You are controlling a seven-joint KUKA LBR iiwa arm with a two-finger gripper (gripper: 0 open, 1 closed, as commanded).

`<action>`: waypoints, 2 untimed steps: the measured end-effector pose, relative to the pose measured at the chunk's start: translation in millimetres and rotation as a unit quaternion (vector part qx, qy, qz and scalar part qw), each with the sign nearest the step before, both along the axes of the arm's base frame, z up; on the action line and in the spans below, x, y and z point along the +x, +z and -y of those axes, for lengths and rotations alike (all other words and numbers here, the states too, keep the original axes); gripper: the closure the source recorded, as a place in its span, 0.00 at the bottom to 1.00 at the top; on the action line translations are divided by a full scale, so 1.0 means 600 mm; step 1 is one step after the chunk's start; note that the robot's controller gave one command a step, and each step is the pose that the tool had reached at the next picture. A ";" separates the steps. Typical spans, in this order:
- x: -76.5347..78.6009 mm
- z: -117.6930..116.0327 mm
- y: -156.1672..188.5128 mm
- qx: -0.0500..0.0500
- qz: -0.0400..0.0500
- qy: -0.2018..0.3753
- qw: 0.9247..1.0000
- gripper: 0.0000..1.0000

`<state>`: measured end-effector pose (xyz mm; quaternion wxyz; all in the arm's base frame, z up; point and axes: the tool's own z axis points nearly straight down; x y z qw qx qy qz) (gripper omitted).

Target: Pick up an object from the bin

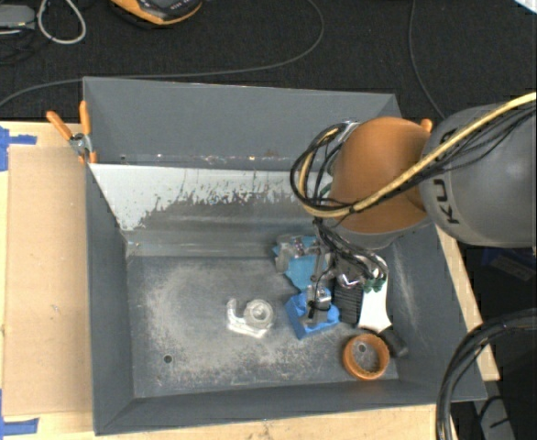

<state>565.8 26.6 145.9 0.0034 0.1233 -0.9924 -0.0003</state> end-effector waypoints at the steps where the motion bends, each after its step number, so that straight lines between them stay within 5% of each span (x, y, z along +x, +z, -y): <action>1: -0.020 -0.076 -0.132 0.000 0.001 0.042 0.999 0.00; 2: -0.054 -0.117 -0.127 -0.001 0.001 -0.078 0.997 1.00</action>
Offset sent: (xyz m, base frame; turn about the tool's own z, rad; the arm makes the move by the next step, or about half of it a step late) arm -0.0316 0.0695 -0.0759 0.1587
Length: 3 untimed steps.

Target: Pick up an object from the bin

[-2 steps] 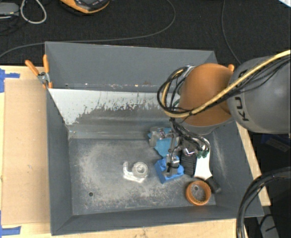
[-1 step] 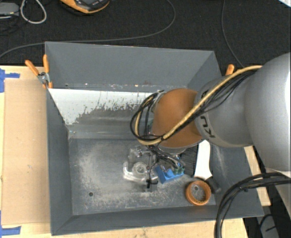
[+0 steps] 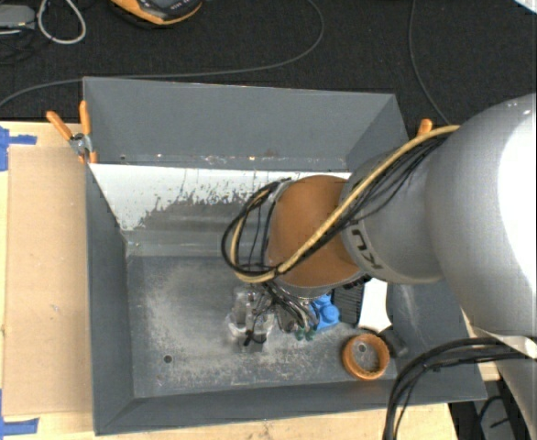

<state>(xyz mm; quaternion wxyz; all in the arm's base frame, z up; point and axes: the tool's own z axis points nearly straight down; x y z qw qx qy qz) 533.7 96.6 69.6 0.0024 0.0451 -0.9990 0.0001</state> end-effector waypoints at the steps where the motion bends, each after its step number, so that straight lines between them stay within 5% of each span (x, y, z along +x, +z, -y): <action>1: 0.000 0.000 0.000 0.000 0.000 0.000 1.000 1.00; 3: 0.000 0.000 0.054 0.000 0.000 0.001 1.000 1.00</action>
Offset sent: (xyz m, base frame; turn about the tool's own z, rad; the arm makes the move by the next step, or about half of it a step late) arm 0.0000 0.0003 0.0354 -0.0004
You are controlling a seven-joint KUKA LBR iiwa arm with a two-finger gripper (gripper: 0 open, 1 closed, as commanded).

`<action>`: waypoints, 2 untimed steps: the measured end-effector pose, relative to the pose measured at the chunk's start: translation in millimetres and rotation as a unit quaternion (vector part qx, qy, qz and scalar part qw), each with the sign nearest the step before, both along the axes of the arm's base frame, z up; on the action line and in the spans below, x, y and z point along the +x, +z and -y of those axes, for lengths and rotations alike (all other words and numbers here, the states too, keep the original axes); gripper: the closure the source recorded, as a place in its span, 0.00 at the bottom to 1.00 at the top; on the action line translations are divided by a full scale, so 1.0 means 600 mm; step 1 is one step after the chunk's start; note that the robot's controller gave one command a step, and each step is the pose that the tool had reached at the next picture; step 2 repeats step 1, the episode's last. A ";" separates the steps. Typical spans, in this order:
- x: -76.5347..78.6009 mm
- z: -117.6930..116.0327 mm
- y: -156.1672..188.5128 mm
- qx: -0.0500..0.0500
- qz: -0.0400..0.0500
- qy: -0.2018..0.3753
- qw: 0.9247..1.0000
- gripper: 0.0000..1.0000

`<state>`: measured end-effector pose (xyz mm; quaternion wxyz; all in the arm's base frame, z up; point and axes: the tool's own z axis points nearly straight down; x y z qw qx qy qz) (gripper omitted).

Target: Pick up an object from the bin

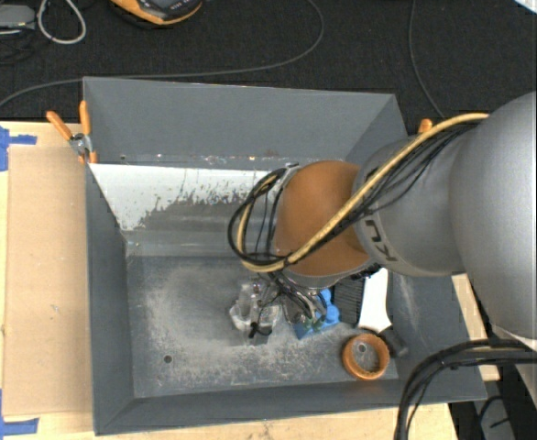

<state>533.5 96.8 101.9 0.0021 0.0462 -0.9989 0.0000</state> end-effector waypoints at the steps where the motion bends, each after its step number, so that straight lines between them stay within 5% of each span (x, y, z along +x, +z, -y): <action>1: 0.000 0.000 0.007 0.000 0.000 0.000 1.000 1.00; 2: 0.000 0.000 0.007 0.000 0.000 0.000 1.000 1.00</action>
Offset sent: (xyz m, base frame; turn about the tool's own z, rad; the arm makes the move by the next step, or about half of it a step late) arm 0.0004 0.0000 0.0330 -0.0007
